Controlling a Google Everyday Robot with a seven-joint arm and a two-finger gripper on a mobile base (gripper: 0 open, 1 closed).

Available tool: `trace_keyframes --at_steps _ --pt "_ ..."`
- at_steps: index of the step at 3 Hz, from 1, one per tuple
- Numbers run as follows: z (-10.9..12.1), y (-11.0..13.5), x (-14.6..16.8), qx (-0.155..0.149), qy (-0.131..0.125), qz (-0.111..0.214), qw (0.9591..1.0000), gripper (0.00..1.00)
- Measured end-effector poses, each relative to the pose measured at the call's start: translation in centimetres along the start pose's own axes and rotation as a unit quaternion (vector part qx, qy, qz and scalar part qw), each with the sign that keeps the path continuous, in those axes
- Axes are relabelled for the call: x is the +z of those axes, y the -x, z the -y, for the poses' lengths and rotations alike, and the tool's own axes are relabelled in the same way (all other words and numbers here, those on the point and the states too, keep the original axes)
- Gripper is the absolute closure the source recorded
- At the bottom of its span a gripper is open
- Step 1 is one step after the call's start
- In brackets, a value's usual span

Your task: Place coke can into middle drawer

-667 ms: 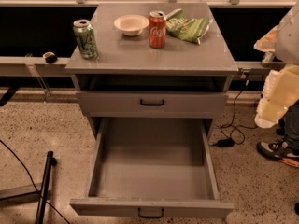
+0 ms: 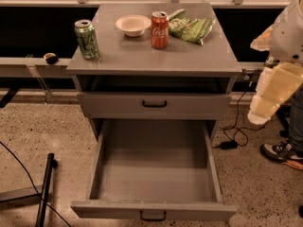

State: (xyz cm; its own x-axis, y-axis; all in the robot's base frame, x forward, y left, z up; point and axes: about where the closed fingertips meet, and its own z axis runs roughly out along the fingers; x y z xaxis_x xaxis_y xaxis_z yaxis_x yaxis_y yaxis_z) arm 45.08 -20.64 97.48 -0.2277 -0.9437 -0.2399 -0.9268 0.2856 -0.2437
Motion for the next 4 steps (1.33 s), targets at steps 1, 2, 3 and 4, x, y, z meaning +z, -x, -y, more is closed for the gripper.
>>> trace_keyframes --at_steps 1,2,3,4 --pt "6.0 4.1 3.2 0.013 -0.006 0.053 0.9985 0.0" --pt "13.8 9.0 7.9 0.017 -0.013 0.122 0.9923 0.0" --pt "20.5 13.2 11.5 0.047 -0.034 0.204 0.9773 0.0" --pt "27.0 17.1 12.4 0.088 -0.078 0.295 0.9483 0.0"
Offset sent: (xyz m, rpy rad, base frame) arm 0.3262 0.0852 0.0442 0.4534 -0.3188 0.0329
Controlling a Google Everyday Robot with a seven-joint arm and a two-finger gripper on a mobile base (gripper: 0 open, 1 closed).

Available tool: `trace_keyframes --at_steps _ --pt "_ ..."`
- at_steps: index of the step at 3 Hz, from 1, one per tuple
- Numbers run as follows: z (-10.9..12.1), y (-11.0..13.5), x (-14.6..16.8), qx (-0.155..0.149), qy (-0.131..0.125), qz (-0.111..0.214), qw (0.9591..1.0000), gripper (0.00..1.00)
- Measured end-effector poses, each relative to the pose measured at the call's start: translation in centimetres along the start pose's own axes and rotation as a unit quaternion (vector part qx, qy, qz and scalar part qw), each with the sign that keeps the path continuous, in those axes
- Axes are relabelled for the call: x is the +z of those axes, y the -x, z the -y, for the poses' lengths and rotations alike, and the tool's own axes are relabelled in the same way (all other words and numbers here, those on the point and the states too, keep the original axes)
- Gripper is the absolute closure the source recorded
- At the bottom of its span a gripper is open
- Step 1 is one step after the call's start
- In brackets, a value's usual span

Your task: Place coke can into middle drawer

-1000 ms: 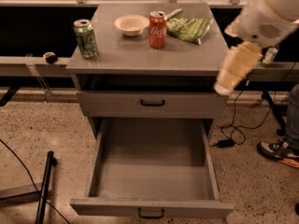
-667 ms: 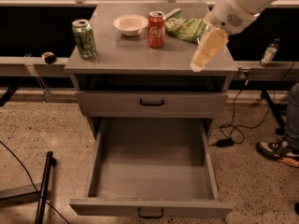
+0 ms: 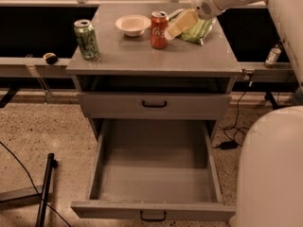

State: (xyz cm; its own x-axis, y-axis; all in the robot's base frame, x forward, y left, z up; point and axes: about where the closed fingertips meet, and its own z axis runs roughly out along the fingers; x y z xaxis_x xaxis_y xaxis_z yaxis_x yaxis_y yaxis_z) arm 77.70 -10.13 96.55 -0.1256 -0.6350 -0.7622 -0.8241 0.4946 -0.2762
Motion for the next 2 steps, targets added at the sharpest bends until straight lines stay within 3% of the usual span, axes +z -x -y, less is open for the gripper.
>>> trace_keyframes --at_steps 1,2 --pt "3.2 3.3 3.1 0.032 -0.027 0.081 0.9958 0.0" --pt "4.9 5.3 5.7 0.058 -0.039 0.122 0.9901 0.0"
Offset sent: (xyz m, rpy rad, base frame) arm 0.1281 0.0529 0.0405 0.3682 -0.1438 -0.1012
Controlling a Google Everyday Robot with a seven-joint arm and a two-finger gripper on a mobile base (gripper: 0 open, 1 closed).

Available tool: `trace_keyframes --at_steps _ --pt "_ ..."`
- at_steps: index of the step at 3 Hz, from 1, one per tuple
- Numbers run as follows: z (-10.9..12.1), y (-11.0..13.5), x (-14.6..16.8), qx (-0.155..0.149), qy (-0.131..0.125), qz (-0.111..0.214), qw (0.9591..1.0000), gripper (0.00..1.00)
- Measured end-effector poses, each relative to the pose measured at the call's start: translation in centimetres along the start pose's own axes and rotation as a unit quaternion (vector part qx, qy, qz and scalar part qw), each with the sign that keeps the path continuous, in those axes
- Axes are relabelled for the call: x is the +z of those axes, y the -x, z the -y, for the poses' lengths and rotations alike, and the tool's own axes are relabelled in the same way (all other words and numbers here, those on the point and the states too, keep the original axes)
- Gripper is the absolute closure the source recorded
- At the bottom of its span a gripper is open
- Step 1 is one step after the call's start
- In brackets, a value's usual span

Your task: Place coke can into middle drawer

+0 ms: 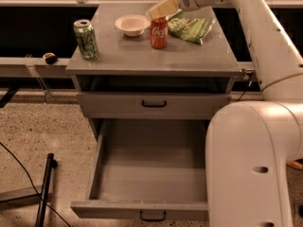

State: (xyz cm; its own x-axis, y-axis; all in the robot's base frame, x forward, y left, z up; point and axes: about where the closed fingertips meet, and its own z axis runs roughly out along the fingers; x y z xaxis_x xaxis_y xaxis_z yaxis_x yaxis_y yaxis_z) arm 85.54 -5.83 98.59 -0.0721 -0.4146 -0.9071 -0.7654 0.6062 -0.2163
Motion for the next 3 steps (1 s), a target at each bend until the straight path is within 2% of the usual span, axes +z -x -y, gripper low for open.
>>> trace_keyframes --at_steps 1,2,3 --pt "-0.1 -0.6 3.0 0.037 0.008 0.012 0.9992 0.0" --pt "-0.4 -2.4 4.8 0.064 0.019 0.002 0.9977 0.18" --pt "-0.5 -3.7 5.7 0.08 0.026 0.002 0.9965 0.42"
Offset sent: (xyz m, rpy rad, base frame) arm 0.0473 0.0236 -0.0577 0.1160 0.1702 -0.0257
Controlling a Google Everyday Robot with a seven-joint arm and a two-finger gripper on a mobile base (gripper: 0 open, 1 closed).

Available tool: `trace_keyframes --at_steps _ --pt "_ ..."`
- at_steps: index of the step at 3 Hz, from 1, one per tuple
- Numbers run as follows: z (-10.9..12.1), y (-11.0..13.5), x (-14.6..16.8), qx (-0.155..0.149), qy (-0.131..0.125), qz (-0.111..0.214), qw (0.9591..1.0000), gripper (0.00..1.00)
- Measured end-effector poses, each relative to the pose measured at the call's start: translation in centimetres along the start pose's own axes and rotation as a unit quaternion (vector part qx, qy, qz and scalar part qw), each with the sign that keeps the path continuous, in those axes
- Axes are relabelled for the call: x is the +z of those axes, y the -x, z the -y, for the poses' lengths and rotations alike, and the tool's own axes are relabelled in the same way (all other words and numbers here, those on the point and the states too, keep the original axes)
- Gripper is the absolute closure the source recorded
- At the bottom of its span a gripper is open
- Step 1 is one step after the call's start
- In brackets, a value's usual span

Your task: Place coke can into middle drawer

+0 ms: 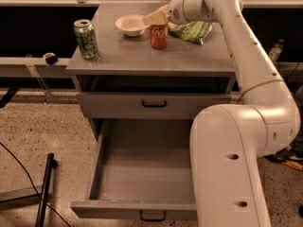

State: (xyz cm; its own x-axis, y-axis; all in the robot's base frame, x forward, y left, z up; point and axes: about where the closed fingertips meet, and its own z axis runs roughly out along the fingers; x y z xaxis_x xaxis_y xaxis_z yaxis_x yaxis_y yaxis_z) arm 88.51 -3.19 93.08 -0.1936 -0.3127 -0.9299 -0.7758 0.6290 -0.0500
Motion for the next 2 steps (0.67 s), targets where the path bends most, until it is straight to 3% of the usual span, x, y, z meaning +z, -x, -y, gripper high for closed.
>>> trace_keyframes --at_steps 2 --pt "-0.49 -0.01 -0.77 -0.01 0.028 0.032 0.9991 0.89"
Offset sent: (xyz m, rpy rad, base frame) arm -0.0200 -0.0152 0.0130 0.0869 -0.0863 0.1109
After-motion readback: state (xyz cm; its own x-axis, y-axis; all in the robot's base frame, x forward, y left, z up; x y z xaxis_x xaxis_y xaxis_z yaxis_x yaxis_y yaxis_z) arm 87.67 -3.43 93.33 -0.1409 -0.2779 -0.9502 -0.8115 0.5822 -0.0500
